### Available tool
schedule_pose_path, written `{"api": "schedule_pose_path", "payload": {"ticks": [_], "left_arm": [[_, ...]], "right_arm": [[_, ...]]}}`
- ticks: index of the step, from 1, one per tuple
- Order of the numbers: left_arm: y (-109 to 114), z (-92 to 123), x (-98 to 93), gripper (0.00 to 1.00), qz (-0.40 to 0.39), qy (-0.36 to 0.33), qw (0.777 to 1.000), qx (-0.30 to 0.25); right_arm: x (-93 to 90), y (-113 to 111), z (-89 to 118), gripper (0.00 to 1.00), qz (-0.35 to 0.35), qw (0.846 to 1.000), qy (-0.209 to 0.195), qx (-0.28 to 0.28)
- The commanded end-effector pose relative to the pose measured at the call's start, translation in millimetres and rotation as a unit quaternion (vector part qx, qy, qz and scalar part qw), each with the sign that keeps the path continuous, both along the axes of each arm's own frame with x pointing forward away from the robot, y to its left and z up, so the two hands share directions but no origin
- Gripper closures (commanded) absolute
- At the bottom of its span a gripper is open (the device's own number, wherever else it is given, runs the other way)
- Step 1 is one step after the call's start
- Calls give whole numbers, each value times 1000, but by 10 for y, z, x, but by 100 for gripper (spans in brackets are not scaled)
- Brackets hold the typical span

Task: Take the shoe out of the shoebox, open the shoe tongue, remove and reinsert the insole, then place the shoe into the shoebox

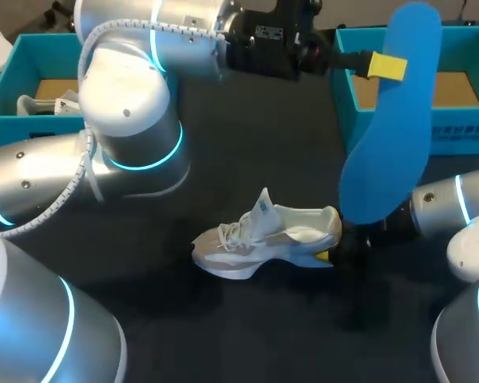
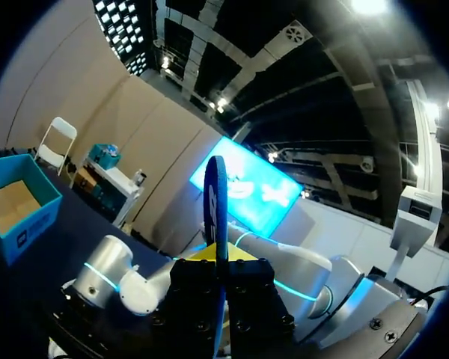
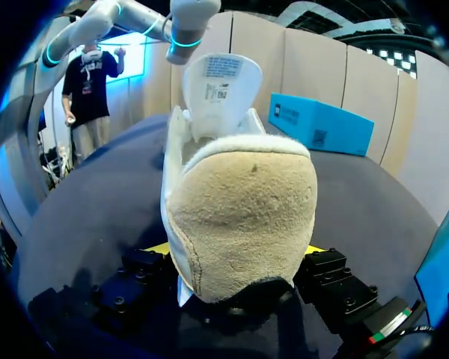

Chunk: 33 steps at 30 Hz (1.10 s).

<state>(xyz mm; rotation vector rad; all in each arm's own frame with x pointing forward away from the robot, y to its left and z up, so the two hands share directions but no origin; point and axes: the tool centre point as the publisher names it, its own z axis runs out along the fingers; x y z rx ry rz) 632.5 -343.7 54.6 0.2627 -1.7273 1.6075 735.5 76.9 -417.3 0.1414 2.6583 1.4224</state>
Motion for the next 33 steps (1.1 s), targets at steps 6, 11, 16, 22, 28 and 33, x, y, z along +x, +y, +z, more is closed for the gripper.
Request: {"api": "schedule_pose_path", "payload": {"ticks": [6,11,16,22,28,33], "left_arm": [[246,116,-221,100,27,38,999,10],[377,143,-299,100,46,54,997,16],[484,134,-331,100,70,55,996,26],[578,135,-370,100,83,56,994,37],[650,115,-364,100,83,62,994,37],[698,98,-339,100,90,65,993,31]], "right_arm": [[-2,13,-15,100,-1,1000,0,-1],[-2,13,-15,100,-1,1000,0,-1],[-2,13,-15,100,-1,1000,0,-1],[-2,13,-15,100,-1,1000,0,-1],[-2,13,-15,100,-1,1000,0,-1],[-2,13,-15,100,-1,1000,0,-1]]}}
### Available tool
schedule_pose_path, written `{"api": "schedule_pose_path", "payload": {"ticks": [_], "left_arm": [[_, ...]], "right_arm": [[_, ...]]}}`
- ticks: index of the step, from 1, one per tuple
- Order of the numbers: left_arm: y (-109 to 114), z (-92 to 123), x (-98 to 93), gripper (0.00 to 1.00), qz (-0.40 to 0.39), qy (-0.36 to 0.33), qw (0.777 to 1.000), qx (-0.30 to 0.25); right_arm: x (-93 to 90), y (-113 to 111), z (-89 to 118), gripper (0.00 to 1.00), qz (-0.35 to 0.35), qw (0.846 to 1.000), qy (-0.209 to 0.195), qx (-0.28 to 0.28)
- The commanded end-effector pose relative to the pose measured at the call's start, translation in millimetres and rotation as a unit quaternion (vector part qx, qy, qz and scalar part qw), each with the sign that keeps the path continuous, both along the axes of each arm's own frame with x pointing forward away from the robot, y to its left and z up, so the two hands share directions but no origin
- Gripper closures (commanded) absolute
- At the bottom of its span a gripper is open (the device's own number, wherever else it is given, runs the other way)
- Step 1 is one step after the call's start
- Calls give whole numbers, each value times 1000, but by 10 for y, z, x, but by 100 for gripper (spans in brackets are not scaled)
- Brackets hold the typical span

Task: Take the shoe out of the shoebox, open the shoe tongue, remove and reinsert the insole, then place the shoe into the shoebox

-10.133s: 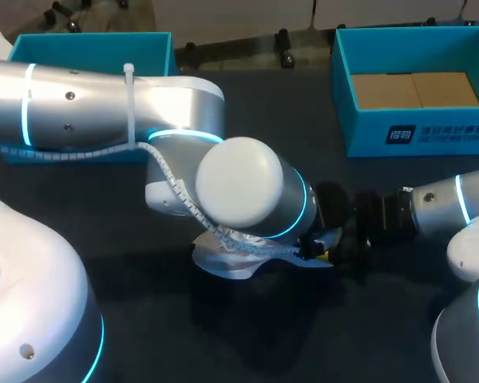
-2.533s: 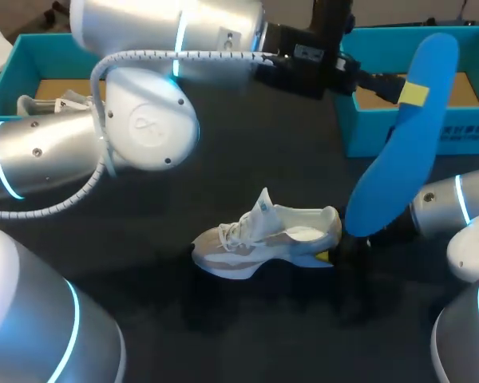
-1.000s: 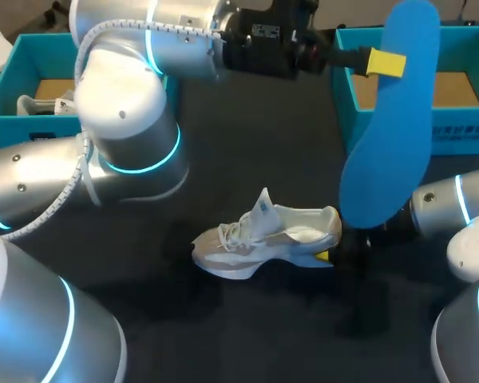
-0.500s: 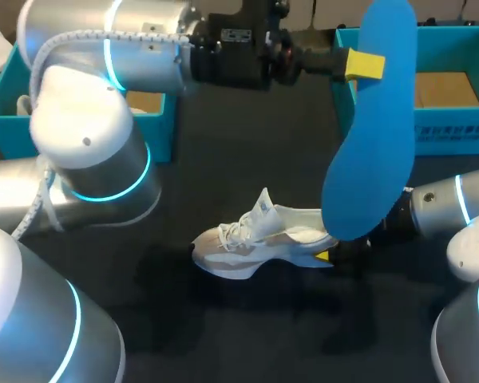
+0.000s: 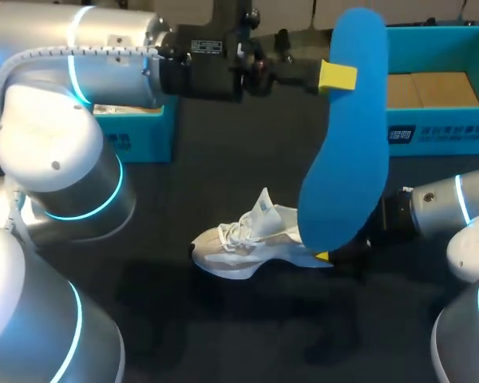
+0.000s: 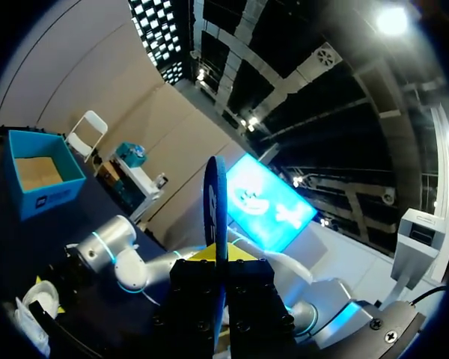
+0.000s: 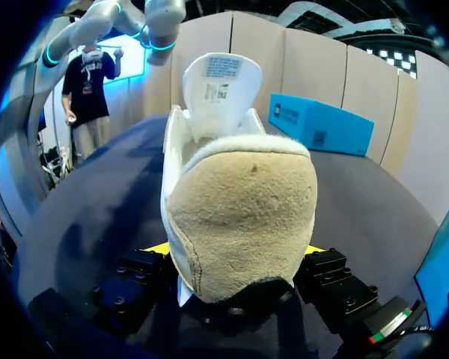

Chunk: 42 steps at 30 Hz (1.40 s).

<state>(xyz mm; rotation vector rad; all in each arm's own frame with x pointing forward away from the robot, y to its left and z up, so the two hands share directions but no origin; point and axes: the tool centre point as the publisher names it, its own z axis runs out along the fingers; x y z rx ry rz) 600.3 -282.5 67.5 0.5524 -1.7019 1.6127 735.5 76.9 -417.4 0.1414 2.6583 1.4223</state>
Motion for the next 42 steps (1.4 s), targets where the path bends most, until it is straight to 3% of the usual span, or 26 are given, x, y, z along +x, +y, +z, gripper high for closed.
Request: {"api": "schedule_pose_path", "payload": {"ticks": [1,13,29,30,31,32,42], "left_arm": [[94,-30,-16,100,7,-1,1000,-9],[200,-50,-58,100,10,5,1000,-12],[243,-51,19,100,17,1,1000,-15],[243,-51,19,100,17,1,1000,-15],[243,-51,19,100,17,1,1000,-15],[243,-51,19,100,17,1,1000,-15],[243,-51,19,100,17,1,1000,-15]], "right_arm": [[-2,13,-14,100,-1,1000,0,-1],[-2,13,-14,100,-1,1000,0,-1],[-2,13,-14,98,-1,1000,0,-1],[-2,13,-14,80,-1,1000,0,-1],[-2,13,-14,53,-1,1000,0,-1],[-2,13,-14,0,-1,1000,0,-1],[-2,13,-14,0,-1,1000,0,-1]]}}
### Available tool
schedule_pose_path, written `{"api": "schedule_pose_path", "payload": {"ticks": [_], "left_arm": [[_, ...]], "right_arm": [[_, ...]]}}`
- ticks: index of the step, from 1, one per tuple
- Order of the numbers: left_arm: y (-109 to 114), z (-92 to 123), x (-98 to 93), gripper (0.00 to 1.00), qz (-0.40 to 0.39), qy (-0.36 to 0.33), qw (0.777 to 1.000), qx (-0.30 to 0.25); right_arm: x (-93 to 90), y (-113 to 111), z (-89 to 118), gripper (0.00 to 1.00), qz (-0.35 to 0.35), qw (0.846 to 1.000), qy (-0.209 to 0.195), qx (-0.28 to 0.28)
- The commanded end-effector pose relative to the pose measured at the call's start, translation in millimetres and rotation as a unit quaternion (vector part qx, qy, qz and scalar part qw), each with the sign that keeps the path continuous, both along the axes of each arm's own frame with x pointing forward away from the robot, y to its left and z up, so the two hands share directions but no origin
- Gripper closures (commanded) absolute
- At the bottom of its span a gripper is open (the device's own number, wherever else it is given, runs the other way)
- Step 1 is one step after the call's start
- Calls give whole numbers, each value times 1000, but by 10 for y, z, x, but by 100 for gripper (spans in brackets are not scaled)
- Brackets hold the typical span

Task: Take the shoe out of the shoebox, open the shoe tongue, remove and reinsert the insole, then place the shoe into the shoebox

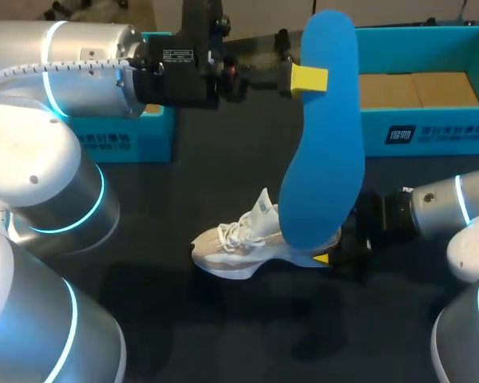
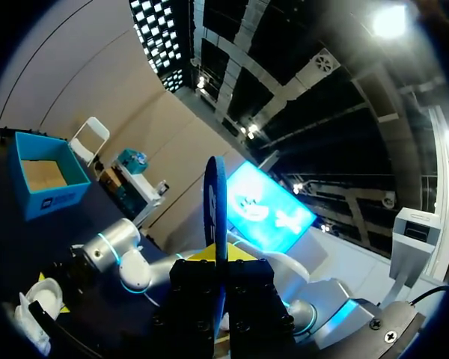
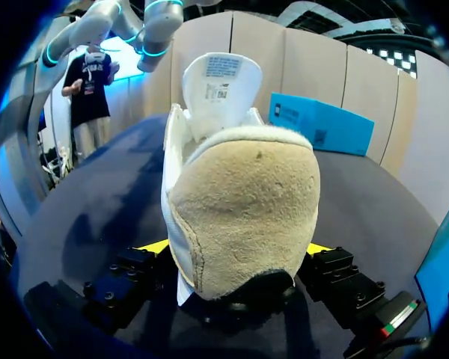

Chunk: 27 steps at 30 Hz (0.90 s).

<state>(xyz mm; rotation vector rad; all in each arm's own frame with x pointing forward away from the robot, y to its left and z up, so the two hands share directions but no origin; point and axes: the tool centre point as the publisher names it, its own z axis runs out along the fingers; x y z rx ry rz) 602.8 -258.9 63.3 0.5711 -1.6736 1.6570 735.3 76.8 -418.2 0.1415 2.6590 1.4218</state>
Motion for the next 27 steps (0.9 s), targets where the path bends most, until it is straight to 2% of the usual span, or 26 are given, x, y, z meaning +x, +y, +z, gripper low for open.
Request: {"api": "schedule_pose_path", "payload": {"ticks": [1,6,15,27], "left_arm": [[7,-10,-7,100,0,0,1000,0],[7,-10,-7,100,0,0,1000,0],[7,-10,-7,100,0,0,1000,0],[7,-10,-7,100,0,0,1000,0]], "right_arm": [[0,15,-6,0,-1,1000,0,-1],[-53,-46,129,0,-13,1000,1,-22],[-168,-143,367,0,-26,996,28,-80],[-241,-238,663,0,-43,984,45,-168]]}}
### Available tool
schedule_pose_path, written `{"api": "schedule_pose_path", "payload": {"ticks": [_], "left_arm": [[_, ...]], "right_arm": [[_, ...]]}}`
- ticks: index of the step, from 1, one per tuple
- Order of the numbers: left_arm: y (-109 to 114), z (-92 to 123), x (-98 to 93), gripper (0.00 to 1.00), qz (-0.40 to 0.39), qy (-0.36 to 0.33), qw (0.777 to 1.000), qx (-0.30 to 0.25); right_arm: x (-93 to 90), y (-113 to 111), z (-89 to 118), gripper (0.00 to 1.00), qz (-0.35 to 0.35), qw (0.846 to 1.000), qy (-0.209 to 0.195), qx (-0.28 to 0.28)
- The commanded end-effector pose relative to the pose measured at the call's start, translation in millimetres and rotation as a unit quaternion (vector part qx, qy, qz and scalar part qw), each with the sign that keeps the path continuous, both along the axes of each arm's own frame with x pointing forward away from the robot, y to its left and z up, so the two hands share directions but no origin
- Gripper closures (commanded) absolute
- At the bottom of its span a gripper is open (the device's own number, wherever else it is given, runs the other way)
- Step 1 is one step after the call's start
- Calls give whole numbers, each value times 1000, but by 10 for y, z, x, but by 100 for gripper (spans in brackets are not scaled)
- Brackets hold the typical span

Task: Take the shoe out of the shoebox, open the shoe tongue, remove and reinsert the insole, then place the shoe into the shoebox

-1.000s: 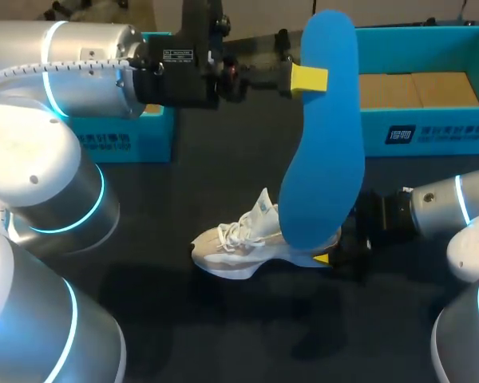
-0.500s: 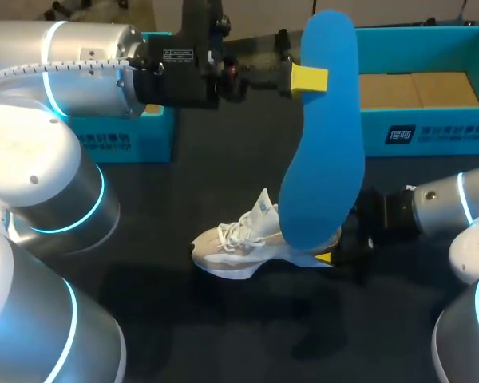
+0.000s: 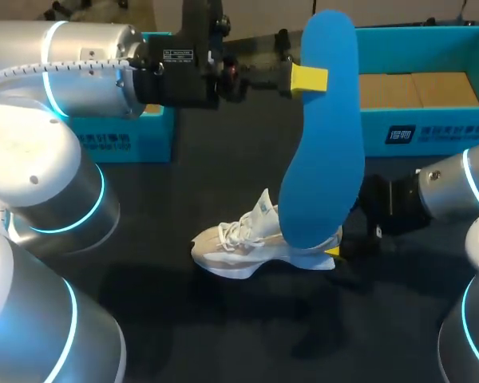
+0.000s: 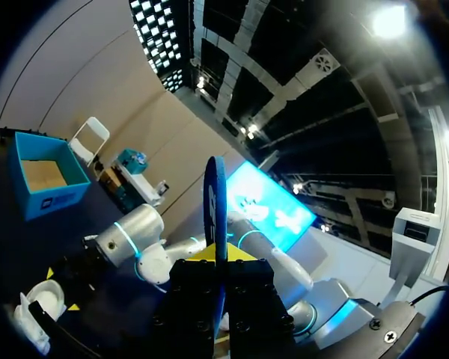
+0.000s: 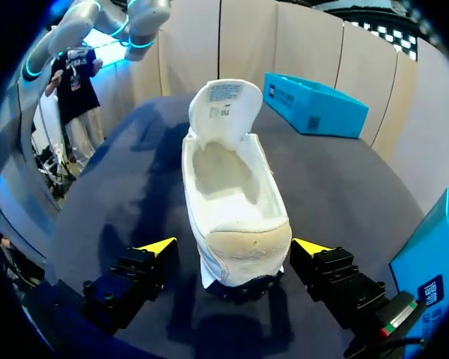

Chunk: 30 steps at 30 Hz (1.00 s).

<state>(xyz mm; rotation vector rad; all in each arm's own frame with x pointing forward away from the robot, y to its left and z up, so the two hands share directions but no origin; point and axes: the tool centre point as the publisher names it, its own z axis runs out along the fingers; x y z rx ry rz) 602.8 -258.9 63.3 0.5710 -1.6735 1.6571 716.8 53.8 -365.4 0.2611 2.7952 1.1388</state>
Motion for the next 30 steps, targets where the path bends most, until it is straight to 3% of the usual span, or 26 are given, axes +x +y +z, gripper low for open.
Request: {"api": "schedule_pose_path", "payload": {"ticks": [1,13,18,30], "left_arm": [[6,-10,-7,100,0,0,1000,0],[6,-10,-7,100,0,0,1000,0],[6,-10,-7,100,0,0,1000,0],[6,-10,-7,100,0,0,1000,0]], "right_arm": [[-62,-7,155,0,-9,997,20,-77],[-76,-59,303,0,-35,982,49,-177],[-86,-91,367,0,-29,976,39,-213],[-84,-83,552,0,-39,961,59,-269]]}}
